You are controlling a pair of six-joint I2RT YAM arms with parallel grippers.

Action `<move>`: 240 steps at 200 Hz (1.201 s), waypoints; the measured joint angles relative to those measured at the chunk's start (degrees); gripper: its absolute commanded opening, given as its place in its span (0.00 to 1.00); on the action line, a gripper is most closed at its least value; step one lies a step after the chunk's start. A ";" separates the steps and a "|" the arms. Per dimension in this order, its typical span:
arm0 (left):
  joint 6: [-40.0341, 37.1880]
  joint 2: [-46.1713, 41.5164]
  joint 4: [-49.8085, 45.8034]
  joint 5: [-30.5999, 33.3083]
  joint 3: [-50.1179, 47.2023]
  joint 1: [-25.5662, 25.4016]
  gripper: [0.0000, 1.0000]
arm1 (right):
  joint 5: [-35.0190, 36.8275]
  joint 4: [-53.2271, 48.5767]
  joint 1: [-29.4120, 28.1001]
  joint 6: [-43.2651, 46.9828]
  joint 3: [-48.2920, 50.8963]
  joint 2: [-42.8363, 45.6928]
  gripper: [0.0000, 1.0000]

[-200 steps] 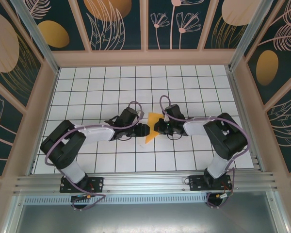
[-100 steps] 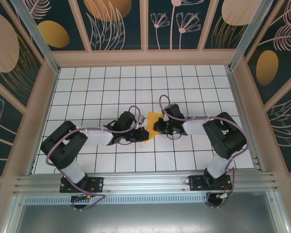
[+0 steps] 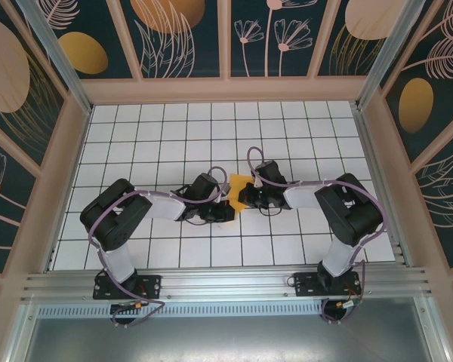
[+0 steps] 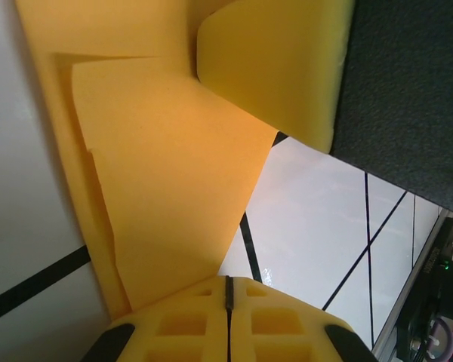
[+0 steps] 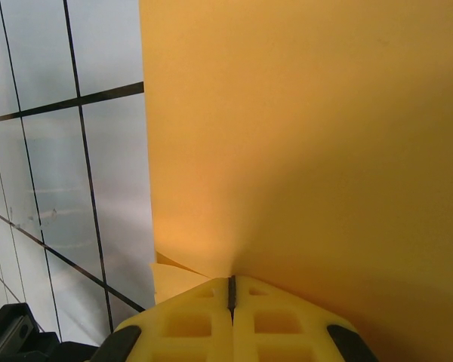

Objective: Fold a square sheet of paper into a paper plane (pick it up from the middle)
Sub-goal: Third fold the triangle at the center of the table.

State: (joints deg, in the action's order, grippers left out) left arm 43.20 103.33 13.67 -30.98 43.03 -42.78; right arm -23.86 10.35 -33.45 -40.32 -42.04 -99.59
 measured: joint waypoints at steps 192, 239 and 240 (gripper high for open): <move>-0.11 -13.25 -4.26 7.48 -4.17 0.04 0.15 | -1.18 -1.64 0.04 1.68 -1.44 -0.72 0.05; 0.63 -6.93 -0.66 7.02 -1.53 0.04 0.13 | -1.18 -2.08 0.04 1.68 -1.70 -0.72 0.05; 0.63 -6.80 -0.66 7.02 -1.53 0.04 0.13 | -1.18 -2.08 0.04 1.70 -1.70 -0.72 0.05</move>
State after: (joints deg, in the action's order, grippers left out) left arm 43.83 96.53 13.02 -23.97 41.50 -42.74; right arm -25.04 8.27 -33.41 -38.61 -43.75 -100.31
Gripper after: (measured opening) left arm 0.135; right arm 0.060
